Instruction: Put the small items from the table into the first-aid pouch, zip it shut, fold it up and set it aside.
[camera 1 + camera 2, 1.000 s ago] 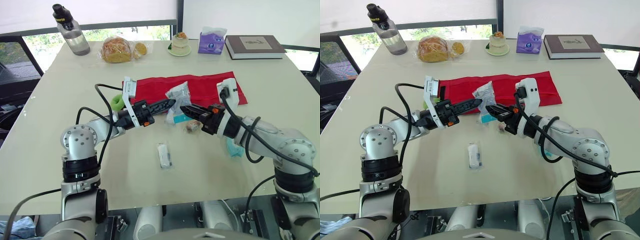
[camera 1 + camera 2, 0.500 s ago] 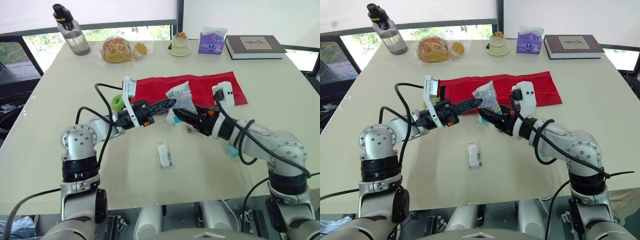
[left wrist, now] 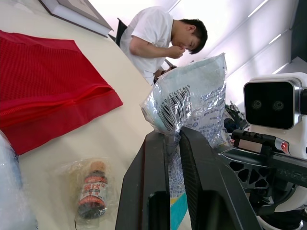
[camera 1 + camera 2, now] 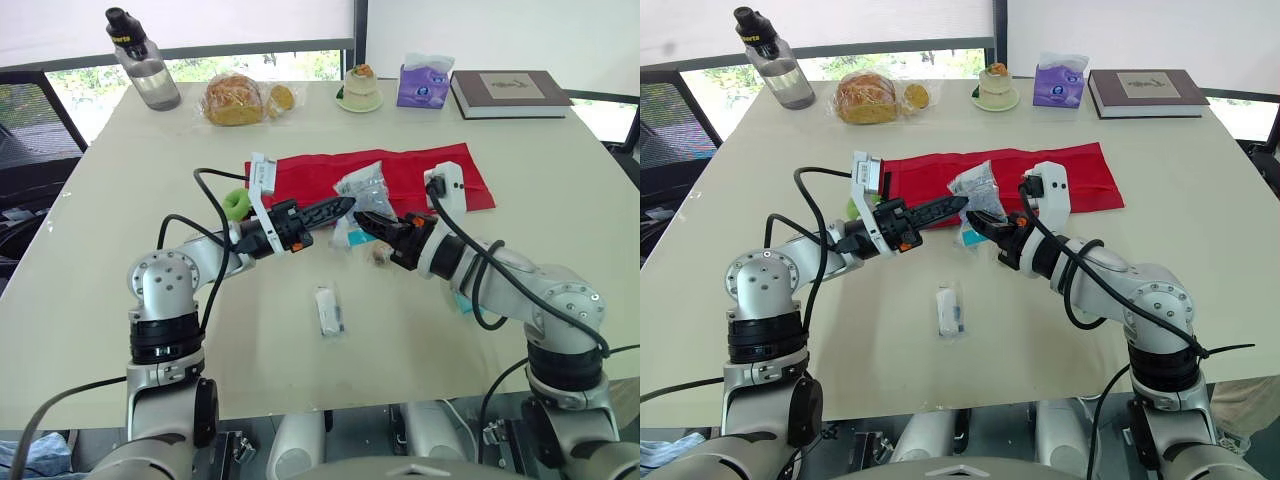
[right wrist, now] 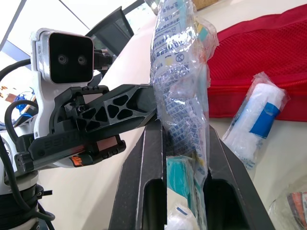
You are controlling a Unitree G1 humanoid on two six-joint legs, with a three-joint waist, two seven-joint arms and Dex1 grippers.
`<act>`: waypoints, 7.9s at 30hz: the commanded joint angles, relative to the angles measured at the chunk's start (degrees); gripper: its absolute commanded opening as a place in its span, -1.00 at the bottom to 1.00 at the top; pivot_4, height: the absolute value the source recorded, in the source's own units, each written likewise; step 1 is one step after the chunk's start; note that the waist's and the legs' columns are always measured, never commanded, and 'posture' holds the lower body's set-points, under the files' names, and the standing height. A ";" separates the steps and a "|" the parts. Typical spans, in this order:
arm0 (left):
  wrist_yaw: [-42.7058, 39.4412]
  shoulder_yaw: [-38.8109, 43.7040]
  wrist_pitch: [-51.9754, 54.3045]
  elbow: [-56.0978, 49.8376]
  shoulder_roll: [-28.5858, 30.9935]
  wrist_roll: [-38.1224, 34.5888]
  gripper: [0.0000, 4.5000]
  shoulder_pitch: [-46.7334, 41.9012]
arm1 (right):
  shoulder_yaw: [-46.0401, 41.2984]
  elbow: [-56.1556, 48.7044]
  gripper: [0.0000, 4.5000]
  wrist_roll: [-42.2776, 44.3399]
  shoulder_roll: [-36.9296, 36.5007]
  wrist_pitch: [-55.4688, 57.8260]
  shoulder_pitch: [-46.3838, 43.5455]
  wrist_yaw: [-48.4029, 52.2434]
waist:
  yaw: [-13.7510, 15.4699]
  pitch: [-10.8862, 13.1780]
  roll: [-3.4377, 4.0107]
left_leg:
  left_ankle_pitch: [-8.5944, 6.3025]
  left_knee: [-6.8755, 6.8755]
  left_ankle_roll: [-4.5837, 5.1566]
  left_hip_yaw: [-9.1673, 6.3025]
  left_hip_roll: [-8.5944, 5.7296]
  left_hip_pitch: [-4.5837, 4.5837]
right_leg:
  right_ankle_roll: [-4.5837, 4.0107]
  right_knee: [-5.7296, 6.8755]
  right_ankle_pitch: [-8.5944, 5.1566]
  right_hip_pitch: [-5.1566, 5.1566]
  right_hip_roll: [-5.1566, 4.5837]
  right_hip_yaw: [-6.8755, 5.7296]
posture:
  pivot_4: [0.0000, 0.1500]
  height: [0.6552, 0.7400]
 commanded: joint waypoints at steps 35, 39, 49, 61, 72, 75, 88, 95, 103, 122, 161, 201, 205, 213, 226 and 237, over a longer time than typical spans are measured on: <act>-6.57 -13.86 -26.70 8.66 19.94 37.74 0.97 0.76 | -2.48 -1.84 -0.93 0.51 -7.20 -2.36 4.26 6.46 | 0.04 0.01 0.02 | 0.00 -0.02 0.00 -0.01 0.01 -0.02 | -0.02 -0.05 -0.01 -0.01 0.00 -0.03 | 1.00 1.00; -7.15 -18.61 -35.41 11.86 20.21 47.58 0.97 -0.33 | -1.81 -1.92 -0.93 -1.43 -7.32 -2.42 4.28 7.24 | 0.14 0.01 0.02 | 0.00 -0.04 0.00 0.01 0.02 -0.06 | -0.02 -0.08 -0.01 -0.04 -0.02 -0.01 | 1.00 1.00; -4.68 -29.67 -56.55 30.41 17.68 71.83 0.97 -8.81 | -1.39 -1.90 -0.93 -3.60 -6.24 -2.33 4.14 8.35 | 0.31 0.01 0.01 | 0.00 -0.04 0.00 0.01 0.02 -0.08 | 0.00 -0.05 0.00 -0.08 -0.02 -0.03 | 1.00 1.00; -0.79 -30.94 -71.38 46.10 12.20 82.36 0.97 -15.87 | -1.12 -2.18 -0.93 -5.96 -5.70 -1.99 4.04 9.36 | 0.20 0.01 0.01 | 0.00 -0.01 0.01 0.03 0.01 -0.09 | 0.08 0.00 0.04 -0.08 -0.01 -0.03 | 1.00 1.00; -1.60 -30.08 -76.05 50.22 10.36 83.92 -0.06 -16.99 | -1.27 -2.22 -0.93 -7.12 -4.84 -1.98 4.35 9.61 | 0.10 0.01 0.01 | 0.00 0.02 0.01 0.03 0.01 -0.10 | 0.11 0.02 0.07 -0.08 -0.01 -0.03 | 1.00 1.00; -3.00 -29.78 -76.98 49.31 10.54 83.61 -0.69 -15.98 | -1.24 -2.25 -0.93 -7.22 -4.63 -1.96 4.60 9.44 | 0.10 0.01 0.01 | 0.00 0.02 0.01 0.03 0.01 -0.10 | 0.11 0.02 0.07 -0.08 -0.01 -0.02 | 1.00 1.00; -10.22 -28.16 -73.44 39.24 8.23 80.39 -0.95 -12.25 | -0.86 -1.71 -0.93 -6.10 -4.00 -0.92 5.48 8.90 | 0.25 0.01 0.01 | 0.00 0.04 0.01 0.01 0.01 -0.12 | 0.11 0.04 0.07 -0.08 -0.01 -0.03 | 1.00 1.00; -14.07 -29.17 -71.57 32.84 5.11 79.02 -0.95 -9.91 | -0.91 -1.13 -0.93 -6.34 -3.89 -0.41 5.45 8.82 | 0.16 0.01 0.01 | 0.00 0.07 0.01 0.01 0.01 -0.12 | 0.12 0.05 0.08 -0.07 -0.01 -0.03 | 1.00 1.00; -16.15 -27.79 -71.08 31.11 5.14 78.55 -0.95 -9.21 | -0.37 0.88 -0.93 -5.78 -1.65 0.22 4.89 7.97 | 0.01 0.01 0.01 | 0.01 0.07 0.01 -0.02 0.01 -0.08 | 0.12 0.10 0.08 -0.07 0.02 -0.03 | 1.00 1.00; -15.90 -25.63 -73.64 28.28 4.82 76.04 -0.95 -5.63 | -3.94 24.15 -0.93 -1.15 14.89 4.11 -0.94 -1.07 | -0.08 0.00 0.02 | 0.01 0.09 0.02 -0.02 0.01 -0.09 | 0.13 0.11 0.10 -0.07 0.02 -0.04 | 1.00 1.00; -12.88 -22.01 -70.00 27.99 8.03 75.52 -0.95 -5.05 | -2.91 24.07 -0.93 4.50 15.13 4.02 -3.34 -8.61 | -1.48 -0.01 0.04 | 0.01 0.09 0.02 -0.08 0.03 -0.07 | 0.15 0.15 0.11 -0.06 0.04 -0.06 | 1.00 1.00; -16.22 -19.80 -64.80 13.34 11.23 69.32 -0.95 5.57 | -7.77 50.67 -0.93 -20.95 30.10 -2.40 -18.20 13.34 | -1.50 -0.01 0.06 | 0.01 0.07 0.01 -0.14 0.03 -0.06 | 0.14 0.16 0.12 -0.08 0.04 -0.13 | 1.00 1.00; -17.23 -20.30 -65.02 12.07 10.98 68.72 -0.95 6.35 | -9.91 55.70 -0.93 -20.99 31.77 -5.32 -21.17 13.60 | -1.53 -0.01 0.06 | 0.01 0.07 0.01 -0.13 0.03 -0.06 | 0.14 0.16 0.12 -0.07 0.04 -0.12 | 1.00 1.00; -18.13 -20.69 -65.37 12.12 11.15 68.47 -0.95 6.94 | -12.22 60.62 -0.93 -20.32 33.26 -9.91 -24.97 14.00 | -1.53 0.00 0.07 | 0.01 0.07 0.01 -0.13 0.02 -0.06 | 0.14 0.16 0.12 -0.08 0.04 -0.12 | 1.00 1.00; -15.53 -20.52 -71.09 18.64 10.60 70.84 -0.95 2.14 | -4.05 52.52 -0.93 -24.55 29.56 3.18 -18.71 18.35 | -1.47 0.00 0.07 | 0.01 0.07 0.01 -0.14 0.02 -0.08 | 0.14 0.14 0.12 -0.08 0.03 -0.14 | 1.00 1.00; -17.85 -22.39 -76.90 18.88 10.03 71.01 -0.95 1.60 | -5.41 55.12 -0.93 -29.65 28.31 8.08 -20.24 23.26 | -1.47 0.00 0.07 | 0.01 0.07 0.01 -0.15 0.02 -0.08 | 0.14 0.15 0.12 -0.08 0.03 -0.14 | 1.00 1.00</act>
